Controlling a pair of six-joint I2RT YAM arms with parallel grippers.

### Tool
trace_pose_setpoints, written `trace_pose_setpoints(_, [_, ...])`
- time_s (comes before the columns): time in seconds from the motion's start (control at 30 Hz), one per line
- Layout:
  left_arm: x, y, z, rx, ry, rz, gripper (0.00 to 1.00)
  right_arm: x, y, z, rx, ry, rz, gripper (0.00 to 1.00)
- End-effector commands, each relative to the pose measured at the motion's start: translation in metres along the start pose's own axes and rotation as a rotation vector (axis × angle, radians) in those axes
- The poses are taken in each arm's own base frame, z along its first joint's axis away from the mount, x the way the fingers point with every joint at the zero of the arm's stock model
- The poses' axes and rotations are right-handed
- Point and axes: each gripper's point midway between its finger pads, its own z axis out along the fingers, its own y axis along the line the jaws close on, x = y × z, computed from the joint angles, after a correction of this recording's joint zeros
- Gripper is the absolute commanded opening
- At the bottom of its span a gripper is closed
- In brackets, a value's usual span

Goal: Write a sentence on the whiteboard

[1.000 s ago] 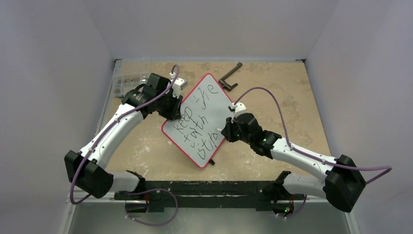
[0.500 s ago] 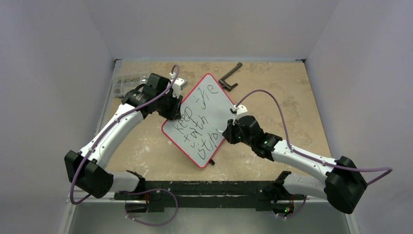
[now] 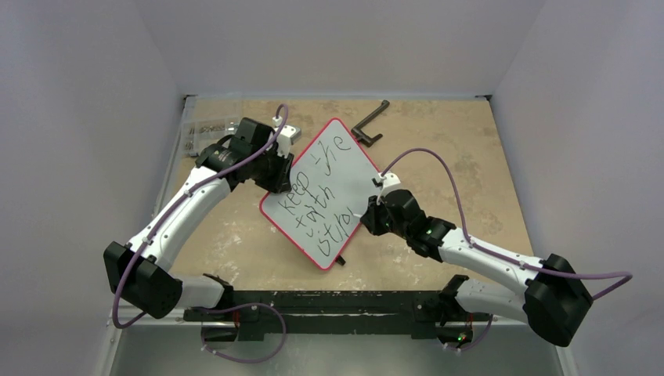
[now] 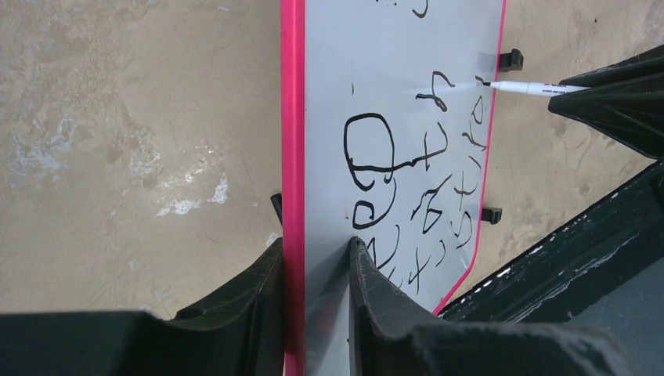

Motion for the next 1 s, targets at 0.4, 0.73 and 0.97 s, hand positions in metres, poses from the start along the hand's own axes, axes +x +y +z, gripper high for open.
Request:
trace_pose_setpoints(0.4, [0.012,0.043,-0.004,-0.205,0.057,0.070,0.00,-0.041,0.017,0.011,-0.012,-0.042,-0.032,0.00])
trace_pose_setpoints(0.73, [0.012,0.043,-0.005,-0.205,0.054,0.071,0.00,-0.055,0.011,0.013,0.029,-0.064,-0.045,0.00])
trace_pose_setpoints(0.97, [0.012,0.042,-0.005,-0.205,0.057,0.070,0.00,-0.058,0.005,0.015,0.042,-0.067,-0.048,0.00])
